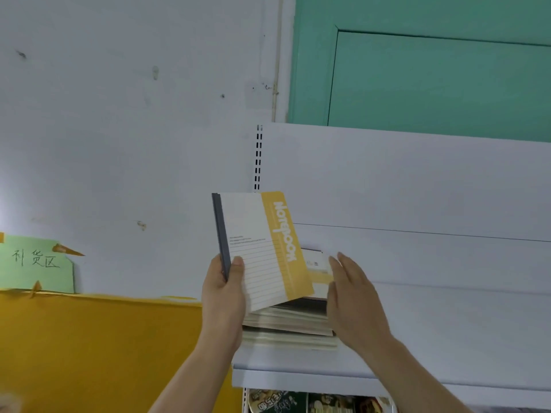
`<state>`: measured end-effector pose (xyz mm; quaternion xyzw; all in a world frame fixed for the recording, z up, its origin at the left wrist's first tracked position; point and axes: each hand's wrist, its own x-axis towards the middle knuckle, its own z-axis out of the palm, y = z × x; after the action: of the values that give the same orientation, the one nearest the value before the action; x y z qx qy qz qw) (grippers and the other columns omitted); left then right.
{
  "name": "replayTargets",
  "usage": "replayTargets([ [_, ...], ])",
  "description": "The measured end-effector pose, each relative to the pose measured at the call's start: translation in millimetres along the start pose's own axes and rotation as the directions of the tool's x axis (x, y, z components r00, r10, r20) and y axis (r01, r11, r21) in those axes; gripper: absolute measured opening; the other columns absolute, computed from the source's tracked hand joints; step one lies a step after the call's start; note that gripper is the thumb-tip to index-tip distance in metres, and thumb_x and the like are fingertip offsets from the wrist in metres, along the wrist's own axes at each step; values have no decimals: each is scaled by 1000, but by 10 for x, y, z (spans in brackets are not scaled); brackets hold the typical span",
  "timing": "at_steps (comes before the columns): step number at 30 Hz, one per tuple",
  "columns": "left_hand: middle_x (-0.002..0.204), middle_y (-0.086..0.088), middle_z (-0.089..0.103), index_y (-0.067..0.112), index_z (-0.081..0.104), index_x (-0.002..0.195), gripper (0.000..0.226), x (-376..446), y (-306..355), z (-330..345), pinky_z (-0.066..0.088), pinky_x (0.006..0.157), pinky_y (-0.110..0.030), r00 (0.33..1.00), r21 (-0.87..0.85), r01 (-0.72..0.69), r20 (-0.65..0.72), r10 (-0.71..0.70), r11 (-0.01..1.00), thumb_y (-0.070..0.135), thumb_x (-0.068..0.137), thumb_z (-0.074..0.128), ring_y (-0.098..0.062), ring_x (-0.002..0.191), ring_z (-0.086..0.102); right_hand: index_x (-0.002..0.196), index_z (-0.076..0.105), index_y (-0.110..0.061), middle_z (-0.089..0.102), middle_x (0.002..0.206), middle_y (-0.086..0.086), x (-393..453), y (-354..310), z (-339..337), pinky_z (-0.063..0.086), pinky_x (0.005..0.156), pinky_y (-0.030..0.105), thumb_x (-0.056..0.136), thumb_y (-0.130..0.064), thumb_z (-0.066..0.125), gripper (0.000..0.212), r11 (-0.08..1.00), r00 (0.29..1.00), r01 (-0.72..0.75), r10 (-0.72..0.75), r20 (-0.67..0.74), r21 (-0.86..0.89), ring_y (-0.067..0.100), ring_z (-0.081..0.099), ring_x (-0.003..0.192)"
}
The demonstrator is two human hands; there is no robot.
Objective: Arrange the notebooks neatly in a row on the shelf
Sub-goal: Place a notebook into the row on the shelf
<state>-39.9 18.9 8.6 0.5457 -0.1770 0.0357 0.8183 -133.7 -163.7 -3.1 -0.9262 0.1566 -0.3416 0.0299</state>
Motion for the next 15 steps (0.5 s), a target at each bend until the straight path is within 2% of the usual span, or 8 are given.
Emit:
replayTargets([
  [3,101,12,74,27,62,111,16,53,-1,-130,55,79,-28,998,2,21,-58,-21,1000,25,105,48,-7,94,70,154,14,-15,5,162,1,81,127,61,15,119,33,103,-41,26,59,996,947,68,-47,317,-55,17,7,148],
  [5,102,10,73,28,62,110,16,71,-9,-190,54,79,-29,996,20,31,-88,-29,999,25,105,47,-10,96,69,151,24,-15,23,156,-2,112,122,88,22,114,32,103,-46,27,57,992,902,107,-69,427,-64,17,20,144],
  [6,103,9,73,29,62,109,16,76,-15,-210,53,79,-30,995,28,37,-97,-34,999,24,105,47,-12,98,68,140,38,-16,40,140,-8,120,117,106,31,104,29,103,-45,29,48,990,892,127,-86,444,-63,16,36,131],
  [7,104,8,73,29,62,107,16,81,-21,-225,53,80,-31,994,33,40,-100,-36,999,24,105,47,-13,99,67,120,50,-19,49,115,-13,120,104,111,35,88,27,102,-43,31,35,988,891,144,-103,442,-61,15,47,112],
  [9,103,9,73,30,62,105,15,82,-29,-237,54,80,-32,995,44,42,-96,-38,998,25,105,48,-14,99,68,86,49,-22,50,84,-13,130,86,95,36,67,29,100,-41,38,26,985,913,162,-127,389,-58,15,53,82],
  [10,102,10,73,30,62,105,15,79,-34,-236,54,79,-32,995,51,44,-93,-39,998,25,105,48,-13,98,68,81,50,-22,53,80,-9,149,102,88,39,63,30,98,-41,40,27,986,920,158,-126,371,-58,15,54,77],
  [13,101,11,73,33,62,106,16,59,-51,-226,53,75,-29,996,83,44,-86,-37,996,26,105,48,-12,97,68,83,59,-20,63,78,-5,216,168,24,47,67,30,96,-47,44,33,995,920,96,-101,379,32,13,57,72],
  [15,101,12,73,34,61,107,16,49,-52,-220,53,74,-28,995,92,42,-89,-33,995,26,105,48,-11,97,68,86,62,-27,66,79,-7,245,214,-56,49,66,29,98,-47,42,31,996,935,75,-87,343,50,14,57,71],
])
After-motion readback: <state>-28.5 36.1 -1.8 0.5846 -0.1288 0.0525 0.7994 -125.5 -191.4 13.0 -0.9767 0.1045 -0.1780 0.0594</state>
